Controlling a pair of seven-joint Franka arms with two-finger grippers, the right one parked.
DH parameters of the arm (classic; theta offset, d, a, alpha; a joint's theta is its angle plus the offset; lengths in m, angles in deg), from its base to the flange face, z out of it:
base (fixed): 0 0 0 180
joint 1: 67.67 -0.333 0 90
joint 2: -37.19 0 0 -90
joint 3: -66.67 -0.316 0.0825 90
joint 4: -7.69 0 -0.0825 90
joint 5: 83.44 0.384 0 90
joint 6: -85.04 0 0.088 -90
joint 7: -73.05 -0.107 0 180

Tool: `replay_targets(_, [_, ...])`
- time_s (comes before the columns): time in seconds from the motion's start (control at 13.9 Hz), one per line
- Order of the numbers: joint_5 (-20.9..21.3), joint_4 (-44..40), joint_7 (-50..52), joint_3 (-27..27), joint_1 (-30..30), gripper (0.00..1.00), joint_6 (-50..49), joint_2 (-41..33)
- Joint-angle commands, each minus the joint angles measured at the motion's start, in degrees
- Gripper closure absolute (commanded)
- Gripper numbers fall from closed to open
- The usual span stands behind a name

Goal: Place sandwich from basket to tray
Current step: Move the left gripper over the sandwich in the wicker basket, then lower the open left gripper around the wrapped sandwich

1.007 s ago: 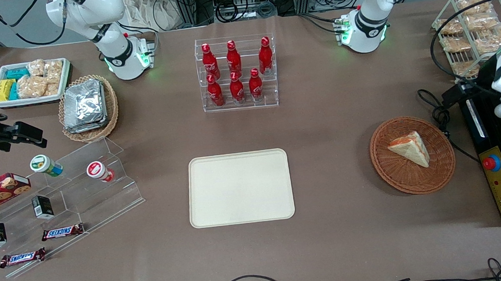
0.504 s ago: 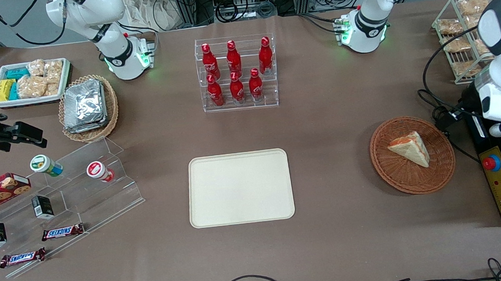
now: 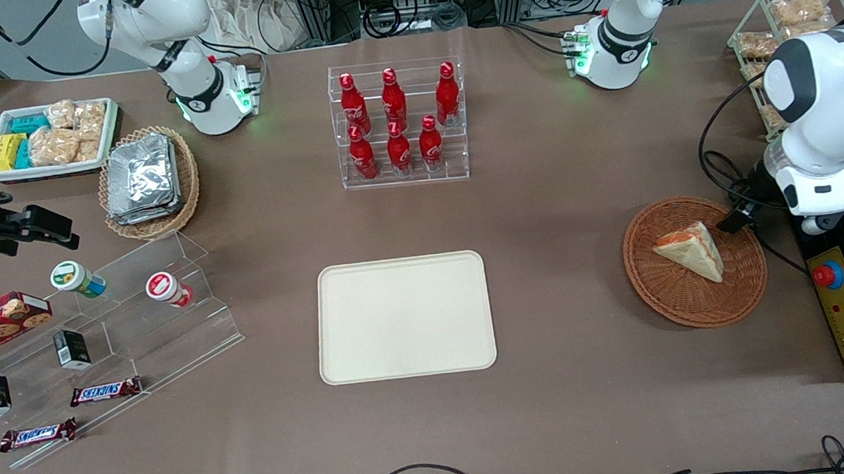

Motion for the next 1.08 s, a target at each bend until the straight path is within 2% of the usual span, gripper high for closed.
replay_targets(0.0, [0.93, 1.15, 5.47, 0.23, 0.07, 0.0, 4.04, 2.37])
replay_targets(1.01, [0.93, 3.52, 14.1, 0.32, 0.87, 0.0, 16.61, 12.23])
